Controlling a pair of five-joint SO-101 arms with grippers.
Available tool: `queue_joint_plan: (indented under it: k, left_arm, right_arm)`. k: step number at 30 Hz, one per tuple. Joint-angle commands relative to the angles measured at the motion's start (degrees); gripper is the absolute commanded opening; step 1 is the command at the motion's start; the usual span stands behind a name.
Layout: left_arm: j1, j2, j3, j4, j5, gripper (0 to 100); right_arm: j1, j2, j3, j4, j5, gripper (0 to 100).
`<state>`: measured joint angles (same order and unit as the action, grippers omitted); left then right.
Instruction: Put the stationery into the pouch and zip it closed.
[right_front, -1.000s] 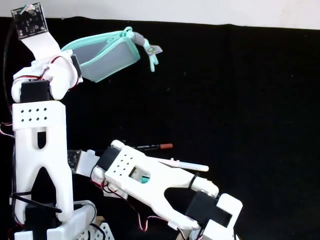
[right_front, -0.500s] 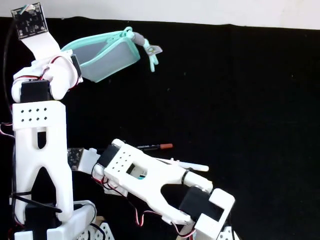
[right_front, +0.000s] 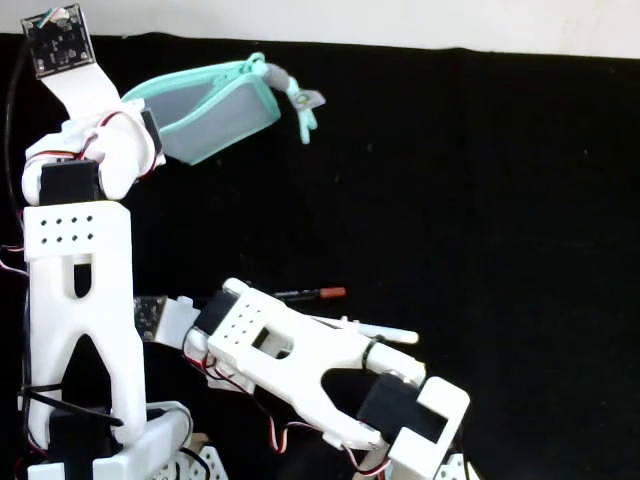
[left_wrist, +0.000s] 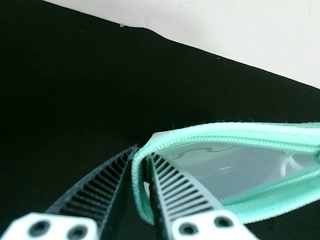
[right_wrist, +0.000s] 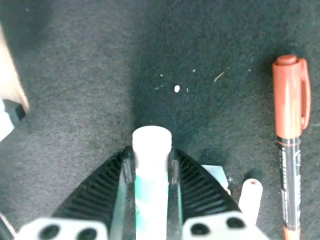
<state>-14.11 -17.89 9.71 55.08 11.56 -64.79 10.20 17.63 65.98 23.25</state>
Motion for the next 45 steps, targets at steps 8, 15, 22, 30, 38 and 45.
queue_joint_plan:
  k: [8, 15, 22, 30, 38, 45]
  left_arm:
    - [-0.92, -0.48, 0.04, -0.44, -0.44, 1]
    - [-0.57, -0.48, 0.04, -0.44, -0.35, 1]
    - [-0.57, -0.48, 0.04, -0.44, -0.35, 1]
    - [-0.57, -0.40, 0.13, -0.44, -0.35, 1]
    - [-0.57, -0.40, 0.13, -0.35, -0.26, 1]
    - [0.92, -0.92, -0.40, 4.13, -0.26, 1]
  right_arm:
    - [8.04, -4.62, -0.57, -0.04, -4.40, 0.8]
    - [16.13, -13.49, -0.04, -0.04, -12.13, 0.8]
    - [23.96, -22.37, -0.48, -0.04, -19.43, 0.8]
    - [30.81, -32.75, -5.93, -0.04, -26.55, 0.8]
    - [30.02, -27.21, -26.42, 2.15, -29.27, 0.8]
    - [29.49, -15.34, -55.60, 8.75, -29.19, 0.8]
